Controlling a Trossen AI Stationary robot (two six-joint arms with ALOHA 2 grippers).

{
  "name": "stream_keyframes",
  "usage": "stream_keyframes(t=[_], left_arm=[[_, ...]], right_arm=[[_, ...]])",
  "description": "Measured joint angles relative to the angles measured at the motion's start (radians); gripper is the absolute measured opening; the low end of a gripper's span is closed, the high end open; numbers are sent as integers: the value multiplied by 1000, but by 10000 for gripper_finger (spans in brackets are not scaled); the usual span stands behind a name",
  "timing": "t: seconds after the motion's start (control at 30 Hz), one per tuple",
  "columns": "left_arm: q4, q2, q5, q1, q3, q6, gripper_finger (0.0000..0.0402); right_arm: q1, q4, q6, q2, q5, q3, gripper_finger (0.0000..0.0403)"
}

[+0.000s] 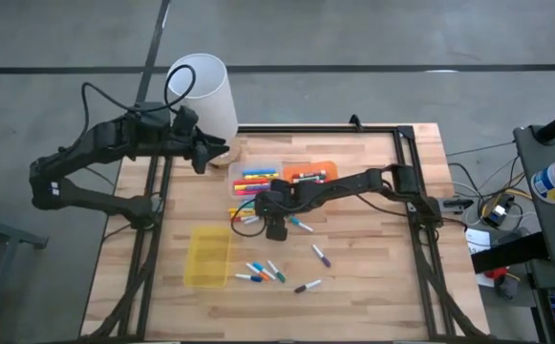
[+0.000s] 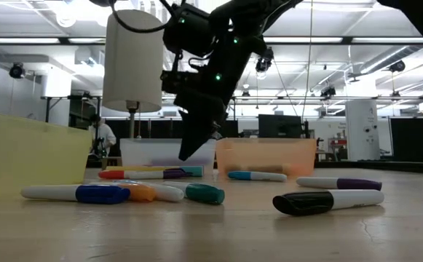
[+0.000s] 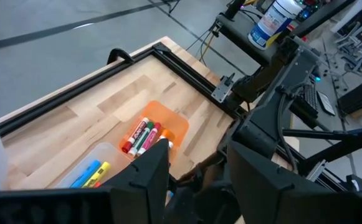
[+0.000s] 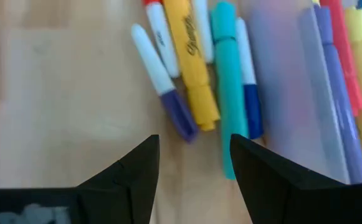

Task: Pick & Place Markers
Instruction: Put the light blue highlighter into the transparent bin

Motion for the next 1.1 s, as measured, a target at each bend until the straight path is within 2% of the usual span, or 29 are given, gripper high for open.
stream_keyframes(t=[0.27, 0.4, 0.6, 1.1], left_arm=[[0, 1, -2, 0, 0, -2, 156], [0, 1, -3, 1, 0, -2, 156], [1, 1, -3, 1, 0, -3, 156], [10, 1, -2, 1, 0, -10, 156]], right_arm=[[-43, -11, -15, 2, 0, 0, 187], [-68, -10, -20, 2, -71, -1, 187], [-87, -4, -34, 3, -80, -16, 187], [-81, 75, -37, 2, -132, -68, 187]])
